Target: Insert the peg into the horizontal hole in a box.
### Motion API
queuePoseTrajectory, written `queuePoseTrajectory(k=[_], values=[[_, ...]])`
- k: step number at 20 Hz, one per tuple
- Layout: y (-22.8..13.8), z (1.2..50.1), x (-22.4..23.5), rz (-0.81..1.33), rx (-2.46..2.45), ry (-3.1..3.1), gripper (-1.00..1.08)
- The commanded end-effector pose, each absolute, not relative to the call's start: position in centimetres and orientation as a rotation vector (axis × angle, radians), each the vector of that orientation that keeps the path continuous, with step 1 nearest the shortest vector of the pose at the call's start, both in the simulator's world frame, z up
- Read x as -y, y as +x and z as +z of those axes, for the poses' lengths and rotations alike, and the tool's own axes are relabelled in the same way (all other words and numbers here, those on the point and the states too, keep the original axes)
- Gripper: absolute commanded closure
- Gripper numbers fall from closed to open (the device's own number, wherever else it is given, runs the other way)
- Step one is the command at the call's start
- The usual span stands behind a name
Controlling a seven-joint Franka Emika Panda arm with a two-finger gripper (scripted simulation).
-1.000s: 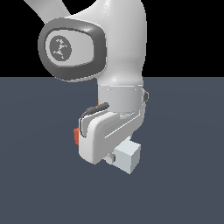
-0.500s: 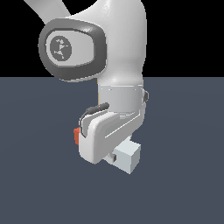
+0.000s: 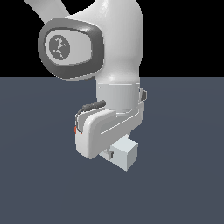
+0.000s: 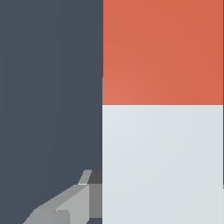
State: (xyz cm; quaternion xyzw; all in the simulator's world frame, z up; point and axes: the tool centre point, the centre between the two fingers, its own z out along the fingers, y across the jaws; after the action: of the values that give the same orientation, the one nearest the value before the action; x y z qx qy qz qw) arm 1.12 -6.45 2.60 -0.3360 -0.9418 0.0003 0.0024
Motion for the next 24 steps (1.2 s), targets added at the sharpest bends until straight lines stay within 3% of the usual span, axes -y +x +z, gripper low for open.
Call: queuePoseTrajectory(k=[1, 24], values=[[1.1, 3.1, 6.0, -0.001, 2.944, -1.095, 1.08], [-0.6, 7.8, -2.2, -0.002, 2.611, -1.746, 1.08]])
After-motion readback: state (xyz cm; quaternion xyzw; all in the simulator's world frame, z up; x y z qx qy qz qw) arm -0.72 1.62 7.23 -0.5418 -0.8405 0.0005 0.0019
